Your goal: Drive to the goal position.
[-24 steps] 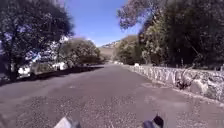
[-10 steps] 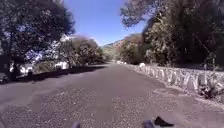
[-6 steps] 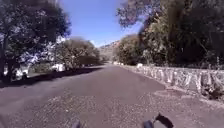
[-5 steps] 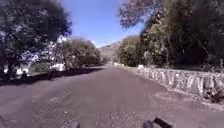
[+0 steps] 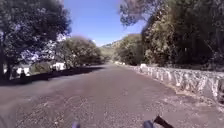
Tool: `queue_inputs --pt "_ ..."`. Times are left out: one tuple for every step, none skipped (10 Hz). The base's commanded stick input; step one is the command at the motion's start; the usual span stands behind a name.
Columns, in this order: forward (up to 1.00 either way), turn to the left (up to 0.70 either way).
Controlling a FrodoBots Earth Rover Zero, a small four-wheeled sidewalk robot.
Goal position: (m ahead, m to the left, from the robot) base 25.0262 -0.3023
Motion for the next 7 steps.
queue_inputs --pt "0.5 0.0" --pt "0.5 0.0" --pt "0.5 0.0" --pt "0.5 0.0" --pt "0.5 0.0" --pt "0.5 0.0" --pt "0.5 0.0"
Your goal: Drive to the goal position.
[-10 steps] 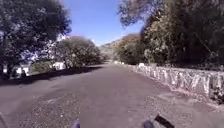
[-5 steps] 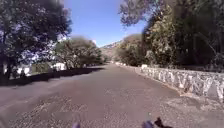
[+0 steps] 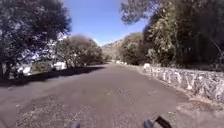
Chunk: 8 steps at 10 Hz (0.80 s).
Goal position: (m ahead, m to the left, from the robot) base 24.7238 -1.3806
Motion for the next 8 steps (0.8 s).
queue_inputs --pt "0.5 0.0" --pt "0.5 0.0" --pt "0.5 0.0" --pt "0.5 0.0" --pt "0.5 0.0" --pt "0.5 0.0" --pt "0.5 0.0" --pt "0.5 0.0"
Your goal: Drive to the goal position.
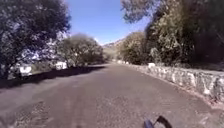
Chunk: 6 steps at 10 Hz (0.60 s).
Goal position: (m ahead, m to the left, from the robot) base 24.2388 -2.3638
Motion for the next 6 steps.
queue_inputs --pt "0.5 0.0" --pt "0.5 0.0" --pt "0.5 0.0" --pt "0.5 0.0" --pt "0.5 0.0" --pt "0.5 0.0"
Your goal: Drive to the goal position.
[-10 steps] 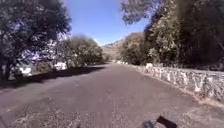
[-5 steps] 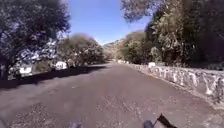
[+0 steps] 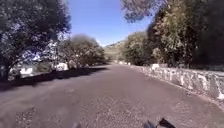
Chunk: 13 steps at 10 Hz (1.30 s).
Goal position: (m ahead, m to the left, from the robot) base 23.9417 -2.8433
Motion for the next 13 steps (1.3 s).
queue_inputs --pt "0.5 0.0" --pt "0.5 0.0" --pt "0.5 0.0" --pt "0.5 0.0" --pt "0.5 0.0" --pt "0.5 0.0" --pt "0.5 0.0" --pt "0.5 0.0" --pt "0.5 0.0" --pt "0.5 0.0" --pt "0.5 0.0" --pt "0.5 0.0" --pt "0.5 0.0"
